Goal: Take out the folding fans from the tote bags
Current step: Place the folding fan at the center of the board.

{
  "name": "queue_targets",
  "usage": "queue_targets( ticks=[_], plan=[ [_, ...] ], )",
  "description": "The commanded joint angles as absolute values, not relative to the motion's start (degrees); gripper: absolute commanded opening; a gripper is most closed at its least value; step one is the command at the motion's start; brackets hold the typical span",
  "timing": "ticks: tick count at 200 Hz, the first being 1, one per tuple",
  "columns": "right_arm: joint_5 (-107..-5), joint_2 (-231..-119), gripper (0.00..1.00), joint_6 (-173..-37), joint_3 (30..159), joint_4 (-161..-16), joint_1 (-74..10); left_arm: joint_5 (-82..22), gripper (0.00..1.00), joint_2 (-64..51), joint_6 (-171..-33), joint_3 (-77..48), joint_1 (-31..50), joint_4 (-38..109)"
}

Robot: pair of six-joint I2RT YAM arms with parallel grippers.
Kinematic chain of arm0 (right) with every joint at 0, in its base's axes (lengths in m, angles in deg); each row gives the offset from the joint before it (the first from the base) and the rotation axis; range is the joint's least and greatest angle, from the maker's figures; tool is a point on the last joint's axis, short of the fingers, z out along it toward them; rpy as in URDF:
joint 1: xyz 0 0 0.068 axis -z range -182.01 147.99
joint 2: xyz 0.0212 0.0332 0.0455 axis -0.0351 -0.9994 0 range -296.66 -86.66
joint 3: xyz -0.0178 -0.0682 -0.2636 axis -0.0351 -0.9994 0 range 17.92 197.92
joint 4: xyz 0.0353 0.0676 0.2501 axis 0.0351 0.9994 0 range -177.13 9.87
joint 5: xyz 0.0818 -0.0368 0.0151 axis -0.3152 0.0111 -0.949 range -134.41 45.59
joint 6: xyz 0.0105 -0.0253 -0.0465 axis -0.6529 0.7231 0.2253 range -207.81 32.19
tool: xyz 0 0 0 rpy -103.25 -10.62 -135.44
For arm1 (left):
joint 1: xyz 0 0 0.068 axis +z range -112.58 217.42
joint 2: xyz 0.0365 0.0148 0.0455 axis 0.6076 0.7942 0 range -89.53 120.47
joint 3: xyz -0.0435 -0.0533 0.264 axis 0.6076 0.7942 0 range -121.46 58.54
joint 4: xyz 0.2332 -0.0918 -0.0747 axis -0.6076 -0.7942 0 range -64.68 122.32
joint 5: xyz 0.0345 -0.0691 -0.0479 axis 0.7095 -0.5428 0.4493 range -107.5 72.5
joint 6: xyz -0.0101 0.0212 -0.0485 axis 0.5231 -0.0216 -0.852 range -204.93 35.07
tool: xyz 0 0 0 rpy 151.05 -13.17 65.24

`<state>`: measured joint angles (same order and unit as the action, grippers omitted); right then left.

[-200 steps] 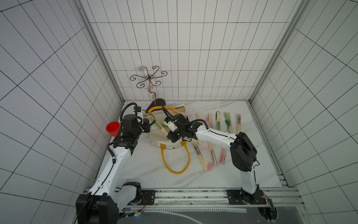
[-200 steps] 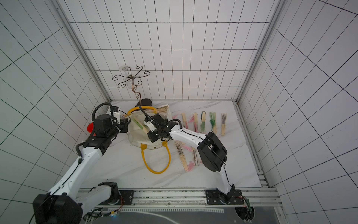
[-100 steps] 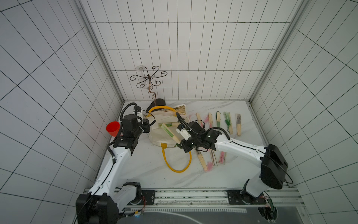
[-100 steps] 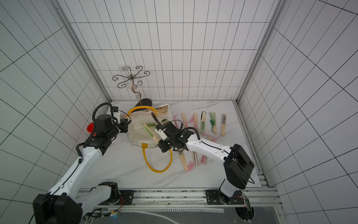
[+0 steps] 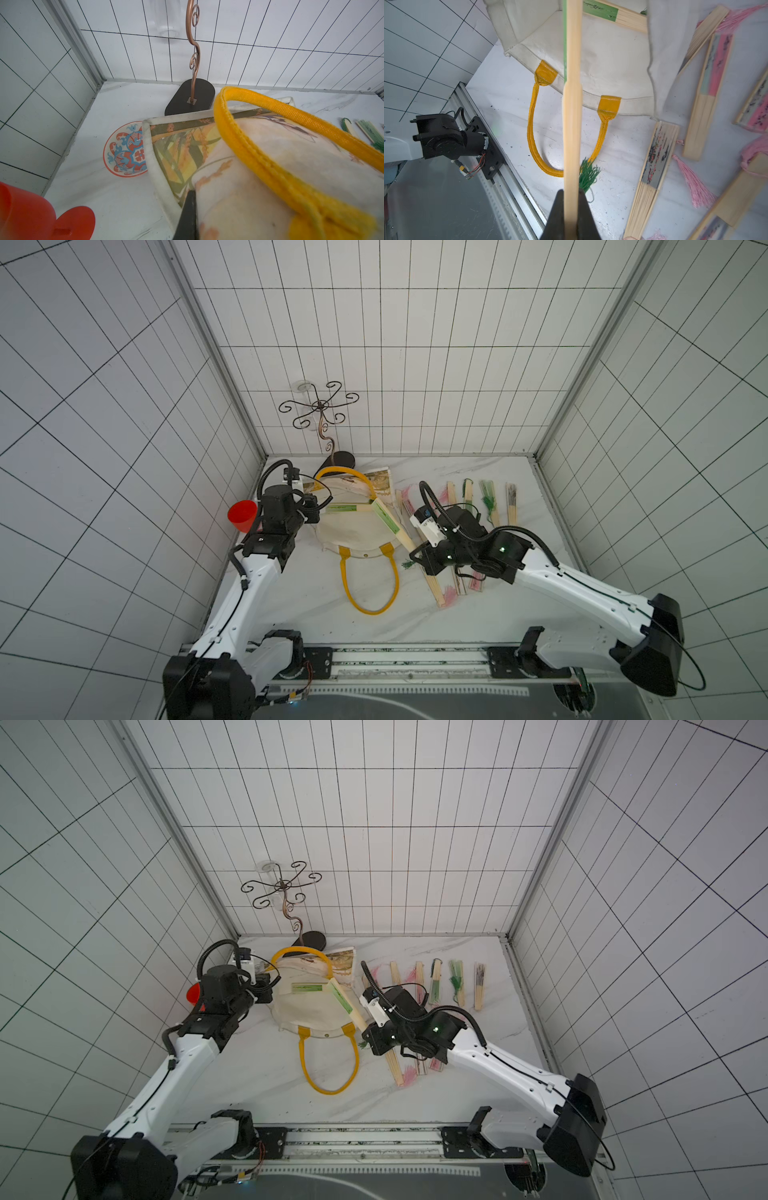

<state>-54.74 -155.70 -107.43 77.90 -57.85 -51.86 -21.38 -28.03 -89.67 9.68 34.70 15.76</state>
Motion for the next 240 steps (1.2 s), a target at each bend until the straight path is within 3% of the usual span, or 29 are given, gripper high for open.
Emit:
queue_targets(
  ticks=[1, 110, 240],
  plan=[
    [-54.8, -151.5, 0.0, -108.6, 74.6, -54.9, -49.1, -21.2, 0.0, -28.5, -90.2, 9.3, 34.8, 18.3],
    [-52.7, -142.3, 0.0, -109.2, 76.4, -46.5, -37.8, -21.2, 0.0, -28.2, -90.1, 9.2, 34.8, 18.3],
    [-71.0, -135.9, 0.0, -108.6, 55.2, -43.4, 4.9, -21.0, 0.0, -28.3, -89.9, 9.0, 34.9, 18.3]
  ],
)
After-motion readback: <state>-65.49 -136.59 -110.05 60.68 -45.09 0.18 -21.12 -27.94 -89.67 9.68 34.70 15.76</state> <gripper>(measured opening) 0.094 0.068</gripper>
